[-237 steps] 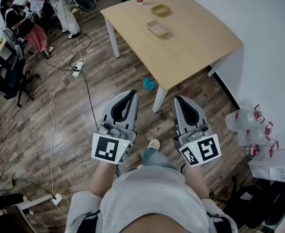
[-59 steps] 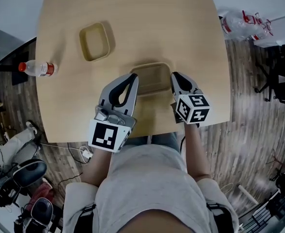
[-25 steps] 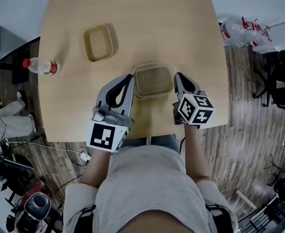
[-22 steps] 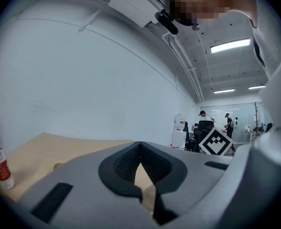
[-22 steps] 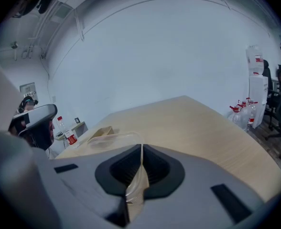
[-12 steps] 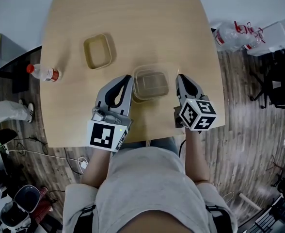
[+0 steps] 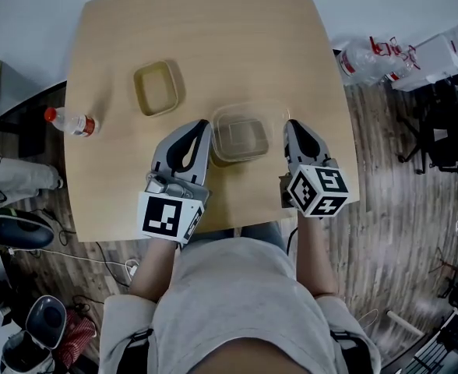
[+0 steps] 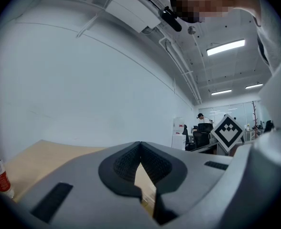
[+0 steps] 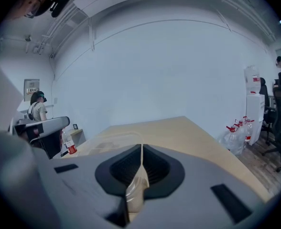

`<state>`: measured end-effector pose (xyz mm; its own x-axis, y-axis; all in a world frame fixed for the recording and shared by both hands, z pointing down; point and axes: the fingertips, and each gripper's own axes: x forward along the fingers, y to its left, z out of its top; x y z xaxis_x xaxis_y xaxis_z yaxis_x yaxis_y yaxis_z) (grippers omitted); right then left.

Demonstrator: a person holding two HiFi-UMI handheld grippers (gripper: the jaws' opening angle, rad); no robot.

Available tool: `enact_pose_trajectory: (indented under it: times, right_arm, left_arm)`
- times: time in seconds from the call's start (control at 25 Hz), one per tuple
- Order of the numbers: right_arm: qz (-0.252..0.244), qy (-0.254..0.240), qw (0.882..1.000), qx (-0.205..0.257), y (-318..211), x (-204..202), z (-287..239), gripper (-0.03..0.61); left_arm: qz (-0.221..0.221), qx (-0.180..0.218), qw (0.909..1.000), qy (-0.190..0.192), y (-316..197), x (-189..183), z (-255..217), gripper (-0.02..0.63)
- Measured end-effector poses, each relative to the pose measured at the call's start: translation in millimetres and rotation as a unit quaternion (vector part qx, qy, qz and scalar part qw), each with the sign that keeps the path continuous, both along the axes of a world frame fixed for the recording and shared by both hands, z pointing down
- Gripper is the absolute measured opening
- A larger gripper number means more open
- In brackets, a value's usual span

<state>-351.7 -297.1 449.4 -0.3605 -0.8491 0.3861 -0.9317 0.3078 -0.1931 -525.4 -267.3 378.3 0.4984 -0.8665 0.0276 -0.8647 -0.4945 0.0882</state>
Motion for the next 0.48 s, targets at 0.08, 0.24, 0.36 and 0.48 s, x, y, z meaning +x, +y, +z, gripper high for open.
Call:
enact_pose_trajectory:
  times: [0.08,0.24,0.36,0.48]
  right_arm:
    - [0.004,0.001,1.0,0.007,2.0,-0.2,-4.4,0.02]
    - [0.011,0.002,1.0,0.021,5.6,1.8,-13.1,0.02]
    - [0.012,-0.001,0.999,0.033,8.6,3.3,-20.9,0.02]
    - [0.011,-0.003,0.999,0.044,13.3,6.5,-29.6,0.02]
  left_arm:
    - [0.001,0.002,1.0,0.001,0.6,-1.1,-1.5,0.015]
    - [0.004,0.005,1.0,0.002,2.9,-0.1,-4.3,0.015]
    - [0.005,0.01,0.9999,0.0,5.4,1.9,-8.1,0.015]
    - [0.002,0.017,0.9999,-0.002,10.4,4.9,-14.0,0.015]
